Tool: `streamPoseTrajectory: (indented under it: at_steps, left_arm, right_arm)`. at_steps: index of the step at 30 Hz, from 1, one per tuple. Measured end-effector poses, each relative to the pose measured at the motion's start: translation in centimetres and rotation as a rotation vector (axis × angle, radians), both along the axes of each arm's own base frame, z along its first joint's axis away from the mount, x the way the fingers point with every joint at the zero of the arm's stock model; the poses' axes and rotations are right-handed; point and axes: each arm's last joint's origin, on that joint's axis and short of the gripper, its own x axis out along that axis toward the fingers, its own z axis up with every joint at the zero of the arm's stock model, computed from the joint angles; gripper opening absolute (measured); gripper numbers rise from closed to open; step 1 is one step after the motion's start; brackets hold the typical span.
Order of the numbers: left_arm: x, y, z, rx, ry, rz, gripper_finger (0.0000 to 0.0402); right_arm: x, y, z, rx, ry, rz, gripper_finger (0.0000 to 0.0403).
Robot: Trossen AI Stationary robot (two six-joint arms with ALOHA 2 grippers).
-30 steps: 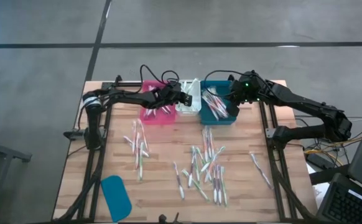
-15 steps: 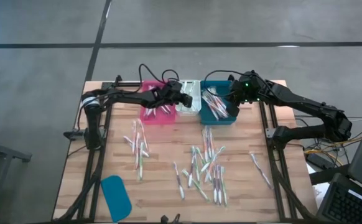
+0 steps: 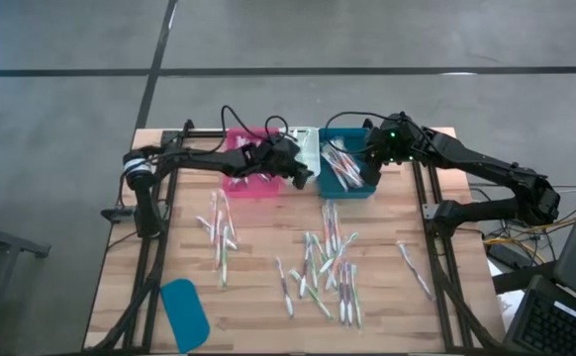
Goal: Pick & Place Toothbrushes
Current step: Put the orange toothbrush into the blue bin
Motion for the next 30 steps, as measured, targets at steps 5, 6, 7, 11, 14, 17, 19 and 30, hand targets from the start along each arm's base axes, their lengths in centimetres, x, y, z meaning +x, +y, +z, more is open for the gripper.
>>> streamPoseTrajectory:
  at_steps: [5, 6, 7, 11, 14, 17, 19, 30]
  left_arm:
    - [0.2, -2.7, 0.1, 0.049, 0.074, -0.095, 0.0188]
    - [0.1, -3.3, 0.2, 0.061, 0.096, -0.1, 0.0188]
    - [0.1, -3.9, 0.3, 0.077, 0.115, -0.102, 0.0188]
    - [0.0, -7.2, 0.6, 0.158, 0.193, -0.119, 0.0188]
    - [0.2, -10.0, 0.5, 0.188, 0.221, -0.191, 0.0188]
    - [0.3, -13.1, 0.3, 0.212, 0.231, -0.281, 0.0188]
    - [0.2, -15.2, 0.1, 0.231, 0.246, -0.329, 0.0188]
    - [-5.3, -22.5, 0.5, 0.462, 0.541, -0.074, 0.0188]
  right_arm:
    - [-0.1, 0.1, -0.2, 0.019, 0.015, -0.007, 0.0118]
    - [-0.2, 0.1, -0.2, 0.028, 0.025, -0.009, 0.0119]
    - [-0.3, 0.3, -0.4, 0.042, 0.037, -0.012, 0.012]
    - [-0.3, 1.1, -0.8, 0.082, 0.087, 0.012, 0.0116]
    - [0.0, 1.8, -0.8, 0.087, 0.096, 0.046, 0.0104]
    - [0.3, 2.4, -0.8, 0.086, 0.097, 0.074, 0.009]
    - [0.4, 2.6, -0.8, 0.093, 0.093, 0.078, 0.008]
    - [1.4, 5.1, -0.8, 0.123, 0.089, 0.16, 0.0043]
